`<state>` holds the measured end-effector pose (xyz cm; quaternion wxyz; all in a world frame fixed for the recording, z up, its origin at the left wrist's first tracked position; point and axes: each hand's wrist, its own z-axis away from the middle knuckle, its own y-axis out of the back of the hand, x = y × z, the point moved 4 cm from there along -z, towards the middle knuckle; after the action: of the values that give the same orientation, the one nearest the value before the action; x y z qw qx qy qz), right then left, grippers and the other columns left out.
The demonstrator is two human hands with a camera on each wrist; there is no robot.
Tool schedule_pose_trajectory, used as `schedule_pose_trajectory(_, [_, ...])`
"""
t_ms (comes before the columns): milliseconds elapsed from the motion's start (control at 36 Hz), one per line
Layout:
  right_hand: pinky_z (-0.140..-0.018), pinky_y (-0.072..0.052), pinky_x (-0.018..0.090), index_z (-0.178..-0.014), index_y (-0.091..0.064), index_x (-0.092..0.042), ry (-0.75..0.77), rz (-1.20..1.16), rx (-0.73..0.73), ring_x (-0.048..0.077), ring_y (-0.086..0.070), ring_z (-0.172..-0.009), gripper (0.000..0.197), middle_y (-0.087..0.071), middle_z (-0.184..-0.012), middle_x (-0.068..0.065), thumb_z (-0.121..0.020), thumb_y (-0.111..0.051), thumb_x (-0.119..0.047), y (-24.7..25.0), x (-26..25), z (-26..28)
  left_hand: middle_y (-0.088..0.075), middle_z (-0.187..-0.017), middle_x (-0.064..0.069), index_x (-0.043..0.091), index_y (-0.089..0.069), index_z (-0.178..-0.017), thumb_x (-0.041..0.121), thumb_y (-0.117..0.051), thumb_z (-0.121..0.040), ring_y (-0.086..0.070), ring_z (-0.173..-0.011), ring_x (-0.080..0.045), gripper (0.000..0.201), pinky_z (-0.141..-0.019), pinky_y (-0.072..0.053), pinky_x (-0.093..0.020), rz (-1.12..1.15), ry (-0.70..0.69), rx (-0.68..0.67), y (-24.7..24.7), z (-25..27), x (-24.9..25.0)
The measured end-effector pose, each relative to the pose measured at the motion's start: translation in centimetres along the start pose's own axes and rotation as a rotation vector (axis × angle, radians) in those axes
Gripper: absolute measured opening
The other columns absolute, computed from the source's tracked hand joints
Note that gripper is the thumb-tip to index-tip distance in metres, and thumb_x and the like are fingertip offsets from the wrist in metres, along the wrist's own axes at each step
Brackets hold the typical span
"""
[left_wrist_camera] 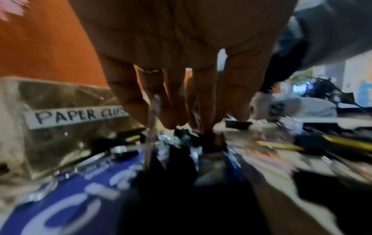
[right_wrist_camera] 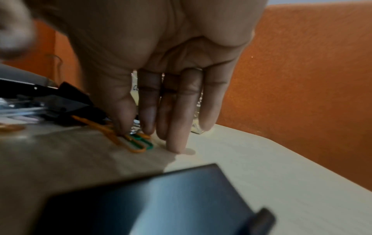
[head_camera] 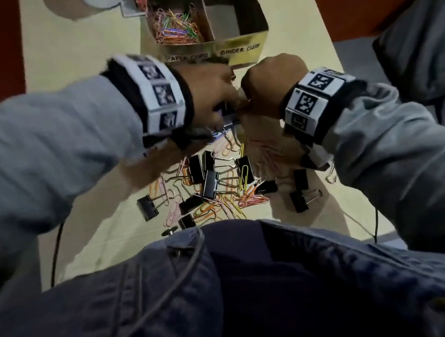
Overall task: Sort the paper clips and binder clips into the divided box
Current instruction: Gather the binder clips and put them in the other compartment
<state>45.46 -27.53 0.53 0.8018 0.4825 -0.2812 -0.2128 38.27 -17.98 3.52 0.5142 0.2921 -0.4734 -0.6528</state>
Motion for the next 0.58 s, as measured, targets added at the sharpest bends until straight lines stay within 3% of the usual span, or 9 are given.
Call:
schedule_pose_trajectory(111, [-0.069, -0.039, 0.033, -0.108, -0.065, -0.012, -0.005, -0.006, -0.02, 0.035, -0.062, -0.093, 0.029, -0.066, -0.105, 0.016, -0.09, -0.057, -0.032, 0.5, 0.8, -0.4, -0.04, -0.128, -0.005, 0.033, -0.045, -0.135, 0.04, -0.063, -0.084, -0.041, -0.119, -0.028, 0.054, -0.089, -0.046, -0.044, -0.042, 0.018, -0.07, -2.4, 0.3, 0.4])
schedule_pose_trajectory(250, [-0.067, -0.039, 0.031, -0.102, -0.068, -0.013, -0.055, -0.115, -0.05, 0.028, -0.052, -0.077, 0.024, -0.066, -0.101, 0.013, -0.084, -0.062, -0.028, 1.3, 2.0, -0.6, -0.039, -0.129, -0.005, 0.032, -0.046, -0.128, 0.038, -0.067, -0.081, -0.041, -0.115, -0.028, 0.052, -0.089, -0.046, -0.045, -0.031, 0.054, -0.026, -3.0, 0.8, 0.6])
schedule_pose_trajectory(333, [-0.068, -0.04, 0.03, -0.099, -0.069, -0.013, -0.094, -0.183, -0.07, 0.027, -0.056, -0.08, 0.02, -0.065, -0.098, 0.01, -0.084, -0.062, -0.023, 1.5, 3.0, -0.7, -0.039, -0.129, -0.005, 0.031, -0.047, -0.123, 0.039, -0.068, -0.08, -0.041, -0.114, -0.028, 0.048, -0.086, -0.045, -0.042, -0.038, 0.08, -0.018, -3.0, 0.8, 0.7])
schedule_pose_trajectory(444, [-0.073, -0.046, 0.032, -0.101, -0.07, -0.016, -0.123, -0.196, 0.018, 0.033, -0.063, -0.091, 0.021, -0.068, -0.103, 0.011, -0.085, -0.06, -0.025, 2.0, 3.8, 0.2, -0.04, -0.128, -0.005, 0.029, -0.039, -0.126, 0.041, -0.069, -0.079, -0.043, -0.112, -0.028, 0.057, -0.083, -0.045, -0.042, -0.049, 0.123, -0.004, -3.1, 0.7, 1.0])
schedule_pose_trajectory(528, [-0.069, -0.045, 0.031, -0.101, -0.072, -0.021, -0.055, -0.155, 0.056, 0.033, -0.064, -0.085, 0.021, -0.069, -0.099, 0.011, -0.085, -0.061, -0.029, 1.8, 2.7, 1.5, -0.04, -0.129, -0.008, 0.035, -0.034, -0.134, 0.038, -0.064, -0.084, -0.044, -0.114, -0.032, 0.059, -0.083, -0.047, -0.044, -0.085, 0.1, -0.015, -3.0, 0.3, 1.3])
schedule_pose_trajectory(583, [-0.066, -0.042, 0.031, -0.108, -0.07, -0.023, 0.033, -0.126, 0.04, 0.034, -0.064, -0.087, 0.025, -0.069, -0.101, 0.012, -0.085, -0.062, -0.029, 1.1, 1.3, 2.5, -0.044, -0.123, -0.009, 0.034, -0.042, -0.129, 0.035, -0.059, -0.087, -0.047, -0.11, -0.033, 0.046, -0.081, -0.048, -0.043, -0.111, 0.064, -0.019, -2.8, 0.2, 1.4])
